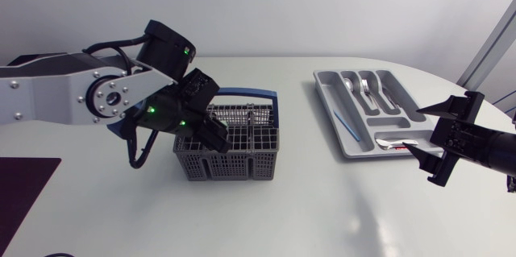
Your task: Unload the cutlery basket into the drawer organizer.
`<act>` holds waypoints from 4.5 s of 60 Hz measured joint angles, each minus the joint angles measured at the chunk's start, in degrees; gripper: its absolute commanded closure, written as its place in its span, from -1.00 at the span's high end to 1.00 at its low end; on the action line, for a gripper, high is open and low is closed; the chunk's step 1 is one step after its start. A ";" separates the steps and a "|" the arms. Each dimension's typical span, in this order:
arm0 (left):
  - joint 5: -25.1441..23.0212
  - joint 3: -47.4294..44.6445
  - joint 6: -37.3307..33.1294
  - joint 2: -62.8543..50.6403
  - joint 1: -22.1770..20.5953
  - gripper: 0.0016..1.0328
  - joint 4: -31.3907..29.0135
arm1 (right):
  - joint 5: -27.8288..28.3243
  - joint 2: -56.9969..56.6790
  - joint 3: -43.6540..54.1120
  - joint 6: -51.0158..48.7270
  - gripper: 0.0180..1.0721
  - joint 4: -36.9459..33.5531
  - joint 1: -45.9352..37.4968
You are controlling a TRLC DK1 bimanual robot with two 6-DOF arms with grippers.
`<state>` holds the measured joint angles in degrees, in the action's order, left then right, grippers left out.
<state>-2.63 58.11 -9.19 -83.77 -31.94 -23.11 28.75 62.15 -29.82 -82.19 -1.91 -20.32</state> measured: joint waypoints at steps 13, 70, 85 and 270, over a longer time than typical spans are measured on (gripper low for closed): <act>0.15 -0.26 0.24 -0.72 0.00 -0.19 2.91 | 0.00 -1.07 1.03 0.87 0.74 -0.59 0.52; -0.07 -4.37 1.70 -3.06 0.63 -0.81 11.43 | -0.02 -4.61 2.86 1.05 0.74 -2.69 1.97; 0.00 -7.78 1.70 1.73 0.61 -0.80 12.76 | -0.02 -5.40 3.06 1.16 0.74 -3.26 2.67; -49.46 6.69 -24.50 3.10 -5.66 -0.83 -7.50 | 24.70 -0.07 -13.62 37.03 -0.88 -24.63 43.89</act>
<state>-52.10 64.79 -33.69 -80.66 -37.60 -30.61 53.45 62.08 -43.44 -45.17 -26.55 23.57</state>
